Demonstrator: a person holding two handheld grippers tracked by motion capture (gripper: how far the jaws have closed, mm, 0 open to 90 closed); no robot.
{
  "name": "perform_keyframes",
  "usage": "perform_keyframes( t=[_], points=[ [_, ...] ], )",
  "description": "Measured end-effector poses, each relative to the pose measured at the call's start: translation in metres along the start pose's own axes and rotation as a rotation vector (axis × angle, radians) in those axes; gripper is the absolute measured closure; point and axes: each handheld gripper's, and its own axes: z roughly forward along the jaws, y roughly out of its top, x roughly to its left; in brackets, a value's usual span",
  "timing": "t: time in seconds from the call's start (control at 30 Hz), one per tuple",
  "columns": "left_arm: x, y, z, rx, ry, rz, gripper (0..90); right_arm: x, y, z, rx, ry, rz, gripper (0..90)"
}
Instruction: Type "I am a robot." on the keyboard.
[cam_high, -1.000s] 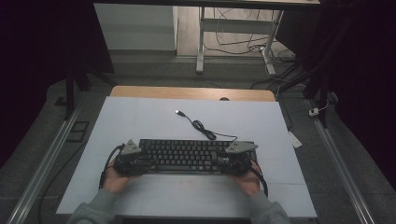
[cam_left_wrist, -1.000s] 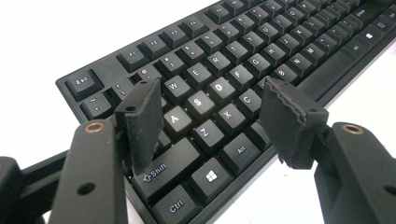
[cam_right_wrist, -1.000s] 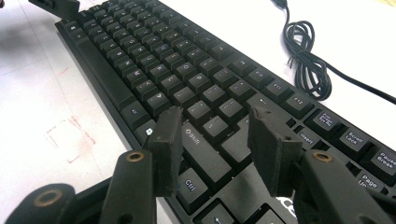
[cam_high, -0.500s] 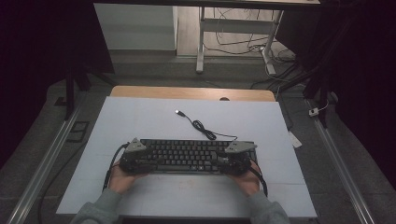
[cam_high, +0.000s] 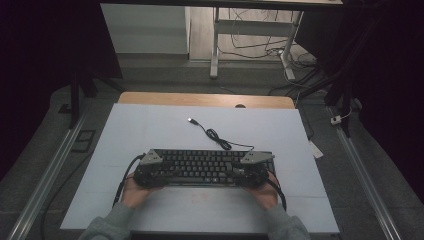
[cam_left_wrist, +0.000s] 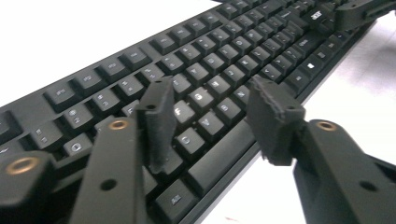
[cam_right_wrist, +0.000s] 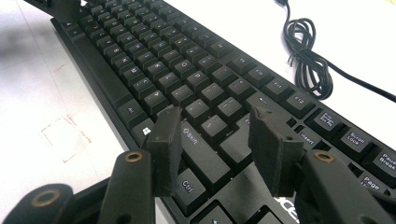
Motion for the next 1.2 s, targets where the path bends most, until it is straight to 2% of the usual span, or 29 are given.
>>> perform_keyframes(
  t=[0.2, 0.47, 0.67, 0.87, 1.2],
  points=[
    [-0.003, 0.002, 0.003, -0.006, -0.008, 0.019, 69.1, 0.0, 0.0, 0.001, -0.004, 0.001, 0.0, 54.3],
    [-0.006, 0.006, 0.013, 0.021, -0.017, 0.045, 87.3, 0.0, 0.0, 0.001, 0.003, 0.0, -0.007, 54.3],
    [-0.01, 0.009, 0.025, 0.058, -0.023, 0.074, 88.6, 0.0, 0.0, 0.002, 0.003, 0.0, -0.006, 54.3],
    [-0.013, 0.01, 0.035, 0.092, -0.011, 0.088, 88.6, 0.001, 0.0, 0.002, 0.006, -0.002, -0.008, 54.2],
    [-0.013, 0.009, 0.038, 0.111, 0.001, 0.087, 88.5, 0.001, 0.0, 0.002, 0.006, -0.003, -0.009, 53.8]
  ],
)
